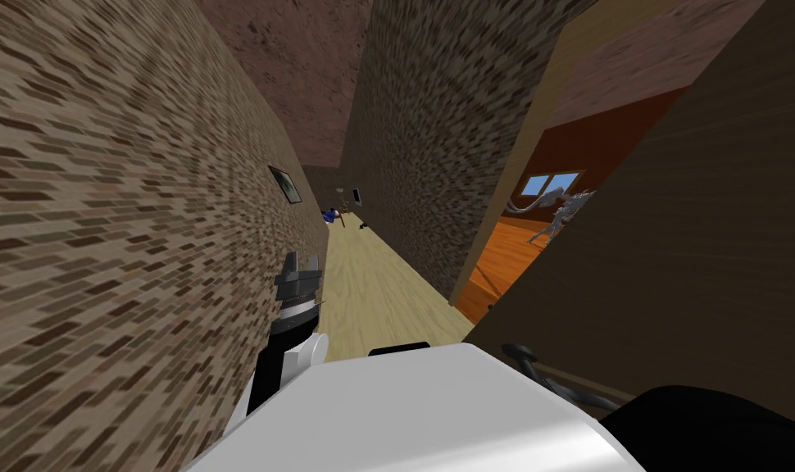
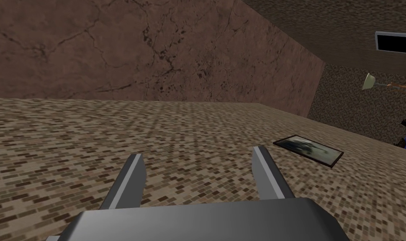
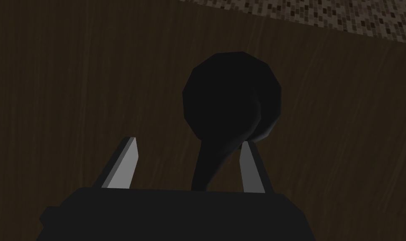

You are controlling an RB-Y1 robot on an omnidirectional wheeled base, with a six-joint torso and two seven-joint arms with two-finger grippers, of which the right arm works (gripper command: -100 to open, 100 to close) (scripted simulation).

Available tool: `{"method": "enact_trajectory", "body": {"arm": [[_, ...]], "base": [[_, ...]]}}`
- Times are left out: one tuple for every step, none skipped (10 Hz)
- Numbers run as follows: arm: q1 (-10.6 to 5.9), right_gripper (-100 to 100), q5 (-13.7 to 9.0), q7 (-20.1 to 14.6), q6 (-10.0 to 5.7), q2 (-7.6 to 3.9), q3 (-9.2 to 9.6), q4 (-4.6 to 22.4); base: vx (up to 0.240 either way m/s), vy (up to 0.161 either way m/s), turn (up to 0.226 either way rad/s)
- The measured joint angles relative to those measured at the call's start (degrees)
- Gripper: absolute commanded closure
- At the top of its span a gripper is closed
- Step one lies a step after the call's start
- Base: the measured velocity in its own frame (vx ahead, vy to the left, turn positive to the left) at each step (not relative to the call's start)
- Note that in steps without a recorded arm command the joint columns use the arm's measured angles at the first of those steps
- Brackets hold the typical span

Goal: Pull the door open

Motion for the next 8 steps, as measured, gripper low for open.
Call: {"method": "enact_trajectory", "body": {"arm": [[0.61,100,-0.1,0.4,0.13,0.26,-0.12,-1.0],[-1.04,100,0.1,0.2,-1.49,0.4,0.15,2.3],[-1.84,100,0.1,0.2,-2.81,0.68,0.01,3.9],[-2.12,100,0.0,0.4,-3.46,0.86,-0.05,4.2],[-0.59,100,-0.1,0.9,-2.48,1.05,-0.19,1.3],[-1.84,100,0.0,1.2,-4.33,1.59,-0.18,4.0],[-1.66,100,0.0,1.4,-5.42,1.82,-0.22,3.8],[-0.95,100,0.0,1.7,-5.04,2.01,-0.22,2.2]], "base": [[-0.017,0.005,-0.005],[-0.086,-0.001,0.144],[-0.091,-0.018,0.099],[-0.036,-0.019,-0.011],[-0.139,-0.017,0.103],[-0.179,-0.023,0.1],[-0.088,-0.016,-0.006],[-0.141,-0.034,0.035]]}}
